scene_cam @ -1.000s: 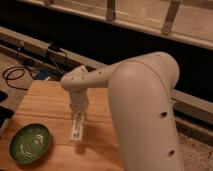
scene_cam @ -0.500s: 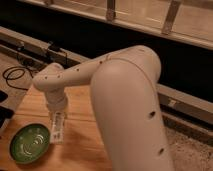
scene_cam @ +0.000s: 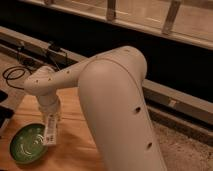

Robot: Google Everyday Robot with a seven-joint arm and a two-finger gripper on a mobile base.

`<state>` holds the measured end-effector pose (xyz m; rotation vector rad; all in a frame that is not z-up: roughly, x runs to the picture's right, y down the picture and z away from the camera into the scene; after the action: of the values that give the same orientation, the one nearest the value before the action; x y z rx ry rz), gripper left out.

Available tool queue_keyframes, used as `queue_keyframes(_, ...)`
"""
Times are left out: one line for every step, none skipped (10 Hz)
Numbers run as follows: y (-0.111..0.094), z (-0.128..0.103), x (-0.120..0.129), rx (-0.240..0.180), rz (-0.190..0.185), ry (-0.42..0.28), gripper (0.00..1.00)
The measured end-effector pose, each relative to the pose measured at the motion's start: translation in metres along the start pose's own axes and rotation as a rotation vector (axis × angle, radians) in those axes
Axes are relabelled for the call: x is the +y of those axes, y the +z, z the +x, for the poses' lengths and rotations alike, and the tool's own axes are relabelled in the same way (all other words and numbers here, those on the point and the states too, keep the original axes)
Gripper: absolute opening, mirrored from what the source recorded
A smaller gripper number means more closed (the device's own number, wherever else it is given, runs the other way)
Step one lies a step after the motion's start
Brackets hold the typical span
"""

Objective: Place the bottle in the ceramic bowl

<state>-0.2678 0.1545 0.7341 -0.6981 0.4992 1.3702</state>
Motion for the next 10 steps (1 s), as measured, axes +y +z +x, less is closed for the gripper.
queue_keyframes(0.0,-0.001,-0.001,-0.002,0.001,0.0,0.0)
queue_keyframes(-0.001,-0.001,0.0,-0.012,0.0,-0.011,0.0)
queue_keyframes(-0.003,0.006,0.008,-0.022,-0.001,-0.037,0.0)
queue_keyframes(-0.004,0.016,0.017,-0.031,0.001,-0.052,0.0)
queue_keyframes(-0.005,0.029,0.029,-0.043,0.006,-0.073,0.0)
queue_keyframes(-0.005,0.041,0.041,-0.05,0.008,-0.091,0.0)
queue_keyframes(-0.006,0.046,0.044,-0.052,0.012,-0.1,0.0)
queue_keyframes(-0.008,0.051,0.052,-0.06,0.017,-0.122,0.0)
queue_keyframes(-0.008,0.053,0.06,-0.062,0.022,-0.149,0.0)
queue_keyframes(-0.007,0.053,0.067,-0.06,0.025,-0.176,0.0)
